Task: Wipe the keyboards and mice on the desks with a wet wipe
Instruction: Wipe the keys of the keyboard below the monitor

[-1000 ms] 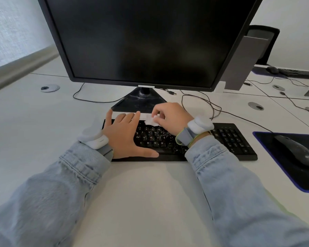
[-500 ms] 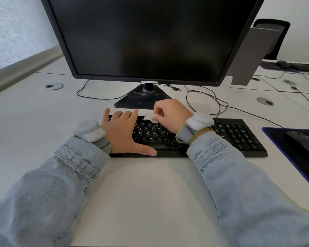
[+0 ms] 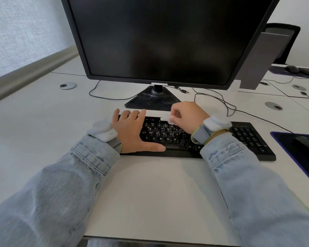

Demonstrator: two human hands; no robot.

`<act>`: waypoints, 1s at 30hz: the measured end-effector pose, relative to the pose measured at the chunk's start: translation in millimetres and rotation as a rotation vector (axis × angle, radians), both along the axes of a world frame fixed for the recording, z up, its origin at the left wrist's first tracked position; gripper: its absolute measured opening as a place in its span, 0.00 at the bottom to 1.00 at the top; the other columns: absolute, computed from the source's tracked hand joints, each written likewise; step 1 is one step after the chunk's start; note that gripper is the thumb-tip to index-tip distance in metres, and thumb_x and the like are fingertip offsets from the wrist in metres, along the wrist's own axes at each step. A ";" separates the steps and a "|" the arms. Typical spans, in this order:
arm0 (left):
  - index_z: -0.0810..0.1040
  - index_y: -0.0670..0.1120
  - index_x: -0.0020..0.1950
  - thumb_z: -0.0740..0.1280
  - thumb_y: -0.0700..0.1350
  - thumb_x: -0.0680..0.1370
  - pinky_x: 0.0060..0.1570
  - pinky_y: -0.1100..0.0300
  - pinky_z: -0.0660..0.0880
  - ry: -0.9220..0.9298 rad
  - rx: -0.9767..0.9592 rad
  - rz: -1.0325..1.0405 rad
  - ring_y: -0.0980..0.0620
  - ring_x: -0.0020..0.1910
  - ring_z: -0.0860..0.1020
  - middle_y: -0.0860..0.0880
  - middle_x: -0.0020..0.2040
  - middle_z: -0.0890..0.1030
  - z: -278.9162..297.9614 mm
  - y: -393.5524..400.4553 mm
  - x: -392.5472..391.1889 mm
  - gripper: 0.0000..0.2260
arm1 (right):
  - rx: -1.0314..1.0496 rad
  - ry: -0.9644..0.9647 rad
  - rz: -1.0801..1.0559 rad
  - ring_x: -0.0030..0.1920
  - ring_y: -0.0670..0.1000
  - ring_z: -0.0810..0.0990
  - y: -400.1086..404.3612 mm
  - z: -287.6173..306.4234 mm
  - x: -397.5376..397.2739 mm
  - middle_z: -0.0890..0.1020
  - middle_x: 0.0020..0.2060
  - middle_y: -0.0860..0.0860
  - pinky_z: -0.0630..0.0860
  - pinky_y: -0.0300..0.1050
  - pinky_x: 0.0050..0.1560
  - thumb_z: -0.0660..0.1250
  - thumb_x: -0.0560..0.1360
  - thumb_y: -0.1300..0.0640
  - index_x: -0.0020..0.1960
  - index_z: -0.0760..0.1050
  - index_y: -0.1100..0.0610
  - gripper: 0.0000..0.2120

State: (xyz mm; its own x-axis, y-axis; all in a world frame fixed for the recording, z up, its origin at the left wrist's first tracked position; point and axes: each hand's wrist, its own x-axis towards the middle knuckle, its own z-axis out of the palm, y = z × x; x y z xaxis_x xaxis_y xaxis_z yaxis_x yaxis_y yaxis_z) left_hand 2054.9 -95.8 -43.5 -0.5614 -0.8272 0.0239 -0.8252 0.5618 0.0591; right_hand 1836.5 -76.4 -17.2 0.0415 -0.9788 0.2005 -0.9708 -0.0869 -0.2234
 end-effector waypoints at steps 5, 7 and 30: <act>0.42 0.46 0.82 0.45 0.86 0.54 0.78 0.40 0.42 0.053 0.038 0.043 0.48 0.81 0.51 0.50 0.81 0.55 2.0 -7.4 27.4 0.66 | 0.001 0.075 -0.105 0.43 0.50 0.78 1.1 14.3 -4.7 0.80 0.39 0.47 0.77 0.47 0.44 0.64 0.74 0.59 0.39 0.77 0.53 0.06; 0.42 0.45 0.82 0.45 0.85 0.54 0.79 0.41 0.43 0.046 0.045 0.043 0.49 0.81 0.51 0.49 0.82 0.54 2.6 -8.7 30.7 0.66 | -0.076 -0.002 -0.016 0.42 0.48 0.77 -6.0 14.9 25.1 0.78 0.39 0.46 0.75 0.45 0.44 0.64 0.75 0.58 0.41 0.77 0.53 0.05; 0.45 0.46 0.82 0.51 0.86 0.48 0.78 0.40 0.42 0.007 0.142 0.043 0.48 0.81 0.47 0.51 0.81 0.53 4.7 -25.8 84.8 0.71 | -0.010 0.128 0.157 0.43 0.48 0.75 -47.6 12.5 91.5 0.71 0.34 0.41 0.73 0.44 0.48 0.64 0.75 0.59 0.43 0.78 0.54 0.05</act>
